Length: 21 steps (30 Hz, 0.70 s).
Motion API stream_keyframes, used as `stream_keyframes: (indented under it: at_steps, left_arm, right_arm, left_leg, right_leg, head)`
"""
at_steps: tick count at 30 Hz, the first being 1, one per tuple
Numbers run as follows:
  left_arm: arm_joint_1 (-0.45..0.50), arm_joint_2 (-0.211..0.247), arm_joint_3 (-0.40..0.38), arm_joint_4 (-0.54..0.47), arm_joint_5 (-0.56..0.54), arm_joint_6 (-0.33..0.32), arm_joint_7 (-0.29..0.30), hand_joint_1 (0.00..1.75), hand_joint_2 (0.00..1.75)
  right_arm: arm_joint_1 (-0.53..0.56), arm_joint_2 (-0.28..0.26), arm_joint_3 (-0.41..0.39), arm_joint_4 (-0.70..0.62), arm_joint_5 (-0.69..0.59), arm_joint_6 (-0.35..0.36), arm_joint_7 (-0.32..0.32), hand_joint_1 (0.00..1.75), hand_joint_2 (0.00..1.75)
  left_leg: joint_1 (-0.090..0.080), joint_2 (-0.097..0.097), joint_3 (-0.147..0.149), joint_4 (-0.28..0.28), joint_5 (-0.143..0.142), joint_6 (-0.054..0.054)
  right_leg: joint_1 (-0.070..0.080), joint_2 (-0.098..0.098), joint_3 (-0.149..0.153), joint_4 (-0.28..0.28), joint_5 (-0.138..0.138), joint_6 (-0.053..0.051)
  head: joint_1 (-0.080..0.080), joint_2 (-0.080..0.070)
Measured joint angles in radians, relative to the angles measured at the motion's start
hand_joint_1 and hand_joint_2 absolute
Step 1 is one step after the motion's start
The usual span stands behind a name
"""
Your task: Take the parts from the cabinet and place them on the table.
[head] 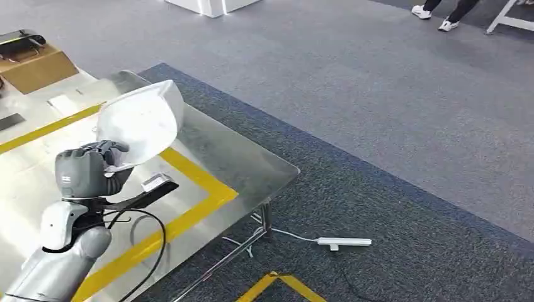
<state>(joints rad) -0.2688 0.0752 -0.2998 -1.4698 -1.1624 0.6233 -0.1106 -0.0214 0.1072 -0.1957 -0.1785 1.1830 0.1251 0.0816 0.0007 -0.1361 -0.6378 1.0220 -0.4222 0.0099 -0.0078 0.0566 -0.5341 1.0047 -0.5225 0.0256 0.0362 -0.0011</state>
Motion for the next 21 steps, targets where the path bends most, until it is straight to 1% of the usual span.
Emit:
stream_keyframes:
  at_steps: [1,2,3,4,5,6,7,8,9,10,11,12,13,14,15,16,17,18,19,20,21]
  left_arm:
    - [0.001,0.005,0.002,0.0,0.0,0.0,0.0,1.75,1.75]
    - [-0.002,0.005,0.002,0.0,0.0,0.0,0.0,1.75,1.75]
    - [-0.006,0.005,0.001,0.0,0.0,0.0,0.002,1.75,1.75]
    - [-0.006,0.004,0.001,0.0,0.0,0.0,0.003,1.75,1.75]
    - [-0.004,0.004,0.001,0.0,0.0,0.0,0.004,1.75,1.75]
    - [-0.002,0.004,0.001,0.0,-0.001,-0.001,0.006,1.75,1.75]
    - [0.0,0.005,0.001,0.0,-0.001,-0.002,0.007,1.75,1.75]
    - [0.001,0.005,0.001,0.0,-0.001,-0.002,0.009,1.75,1.75]
    - [0.0,0.006,0.002,0.0,-0.001,-0.002,0.009,1.75,1.75]
    - [0.0,0.007,0.002,0.0,-0.001,-0.002,0.009,1.75,1.75]
    - [0.0,0.008,0.002,0.001,-0.001,-0.002,0.009,1.75,1.75]
    - [-0.002,0.007,0.002,0.0,-0.001,-0.002,0.009,1.75,1.75]
    - [-0.005,0.007,0.002,0.0,-0.001,-0.002,0.009,1.75,1.75]
    - [-0.002,0.008,0.003,-0.001,-0.002,-0.002,0.009,1.75,1.75]
    - [0.002,0.01,0.003,-0.001,-0.002,-0.003,0.009,1.75,1.75]
    - [0.003,0.011,0.005,-0.001,-0.002,-0.003,0.009,1.75,1.75]
    - [0.002,0.012,0.006,-0.002,-0.002,-0.002,0.009,1.75,1.75]
    - [0.0,0.013,0.006,-0.002,-0.003,-0.002,0.009,1.75,1.75]
    - [-0.001,0.011,0.006,-0.002,-0.003,-0.003,0.009,1.75,1.75]
    - [0.001,0.01,0.005,-0.002,-0.004,-0.003,0.009,1.75,1.75]
    - [0.003,0.01,0.005,-0.002,-0.007,-0.006,0.009,1.75,1.75]
  right_arm:
    - [-0.004,0.003,0.0,0.0,0.0,0.0,-0.002,0.0,0.0]
    - [-0.005,0.002,0.0,0.0,0.0,0.0,-0.002,0.0,0.0]
    - [-0.002,0.002,0.0,0.0,0.0,-0.001,-0.001,0.0,0.0]
    - [0.001,0.002,0.0,0.0,0.0,-0.002,-0.001,0.0,0.0]
    - [0.005,0.002,0.0,0.0,0.0,-0.003,-0.001,0.0,0.0]
    - [0.007,0.002,0.0,0.0,0.0,-0.004,-0.001,0.0,0.0]
    - [0.007,0.002,0.0,0.0,0.0,-0.004,-0.001,0.0,0.0]
    - [0.007,0.002,0.0,0.0,0.0,-0.005,-0.001,0.0,0.0]
    - [0.007,0.002,0.0,0.0,0.0,-0.005,-0.001,0.0,0.0]
    - [0.007,0.002,0.0,0.0,0.0,-0.005,-0.001,0.0,0.0]
    - [0.008,0.002,0.0,0.0,0.0,-0.005,-0.001,0.0,0.0]
    - [0.006,0.002,0.0,0.0,0.0,-0.005,-0.001,0.0,0.0]
    - [0.005,0.002,0.0,0.0,0.0,-0.006,-0.001,0.0,0.0]
    - [0.004,0.002,0.0,0.0,0.0,-0.006,-0.001,0.0,0.0]
    - [0.002,0.001,0.0,0.0,0.0,-0.006,-0.001,0.0,0.0]
    - [-0.002,0.001,0.0,-0.002,0.0,-0.006,-0.001,0.0,0.0]
    - [-0.004,0.001,0.0,-0.002,0.0,-0.006,-0.002,0.0,0.0]
    - [-0.003,0.001,0.0,-0.002,0.0,-0.006,-0.002,0.0,0.0]
    - [-0.003,0.001,0.0,-0.002,0.0,-0.006,-0.002,0.0,0.0]
    - [-0.001,0.001,0.0,-0.002,-0.001,-0.006,-0.003,0.0,0.0]
    - [-0.001,0.001,0.0,-0.002,-0.003,-0.006,-0.01,0.0,0.0]
  left_leg:
    - [-0.001,0.021,-0.004,0.009,-0.009,-0.002]
    - [-0.008,0.072,-0.011,0.031,-0.027,-0.008]
    - [-0.005,0.105,-0.04,0.099,-0.066,-0.012]
    - [-0.002,0.116,-0.072,0.174,-0.099,-0.015]
    - [-0.001,0.122,-0.106,0.248,-0.125,-0.017]
    - [0.001,0.124,-0.128,0.292,-0.132,-0.019]
    - [0.002,0.124,-0.128,0.291,-0.115,-0.019]
    - [0.004,0.127,-0.109,0.249,-0.079,-0.019]
    - [0.004,0.138,-0.068,0.167,-0.03,-0.017]
    - [0.003,0.158,-0.025,0.081,0.012,-0.014]
    - [-0.009,0.198,-0.001,0.043,-0.004,-0.01]
    - [-0.018,0.205,0.007,0.023,-0.007,-0.004]
    - [-0.016,0.199,0.007,0.021,-0.018,0.008]
    - [-0.018,0.183,0.002,0.019,-0.019,0.01]
    - [-0.019,0.172,0.0,0.018,-0.02,0.015]
    - [-0.009,0.159,0.007,0.01,-0.016,0.021]
    - [-0.007,0.151,0.008,0.009,-0.017,0.024]
    - [-0.005,0.142,0.007,0.009,-0.017,0.028]
    - [-0.004,0.132,0.007,0.009,-0.018,0.031]
    - [-0.005,0.12,0.007,0.009,-0.019,0.033]
    - [-0.005,0.107,0.008,0.009,-0.02,0.033]
  right_leg:
    - [-0.008,-0.014,0.005,-0.01,0.007,-0.01]
    - [-0.006,-0.021,0.009,-0.012,0.007,-0.011]
    - [-0.004,-0.036,0.011,-0.012,0.004,-0.016]
    - [-0.002,-0.049,0.014,-0.012,0.002,-0.02]
    - [-0.001,-0.064,0.018,-0.012,-0.002,-0.023]
    - [-0.001,-0.077,0.02,-0.011,-0.005,-0.025]
    - [-0.001,-0.089,0.025,-0.011,-0.008,-0.024]
    - [-0.001,-0.102,0.03,-0.011,-0.013,-0.023]
    - [-0.001,-0.116,0.039,-0.011,-0.02,-0.021]
    - [-0.001,-0.127,0.049,-0.011,-0.027,-0.016]
    - [0.0,-0.137,0.054,-0.013,-0.033,-0.009]
    - [0.009,-0.146,0.053,-0.008,-0.04,-0.002]
    - [0.009,-0.156,0.047,-0.008,-0.041,0.001]
    - [0.009,-0.17,0.055,-0.011,-0.043,0.005]
    - [0.01,-0.183,0.06,-0.014,-0.044,0.009]
    - [0.01,-0.181,0.056,-0.013,-0.056,0.016]
    - [0.007,-0.129,0.048,0.009,-0.07,0.021]
    - [0.005,-0.09,0.018,0.067,-0.098,0.023]
    - [0.003,-0.073,-0.026,0.148,-0.129,0.025]
    - [0.003,-0.065,-0.08,0.242,-0.161,0.026]
    - [0.005,-0.06,-0.12,0.304,-0.172,0.026]
  head:
    - [0.0,0.0]
    - [-0.002,0.0]
    - [-0.013,0.0]
    - [-0.011,0.0]
    - [-0.013,0.0]
    - [-0.013,0.0]
    - [-0.013,0.0]
    - [-0.013,0.0]
    - [-0.012,0.0]
    - [-0.013,0.0]
    - [-0.012,0.0]
    - [-0.016,0.0]
    - [-0.015,0.0]
    - [-0.012,0.0]
    - [-0.013,0.0]
    - [-0.013,0.0]
    - [-0.009,0.0]
    - [-0.007,0.0]
    - [-0.006,0.0]
    - [-0.007,0.0]
    - [-0.006,0.0]
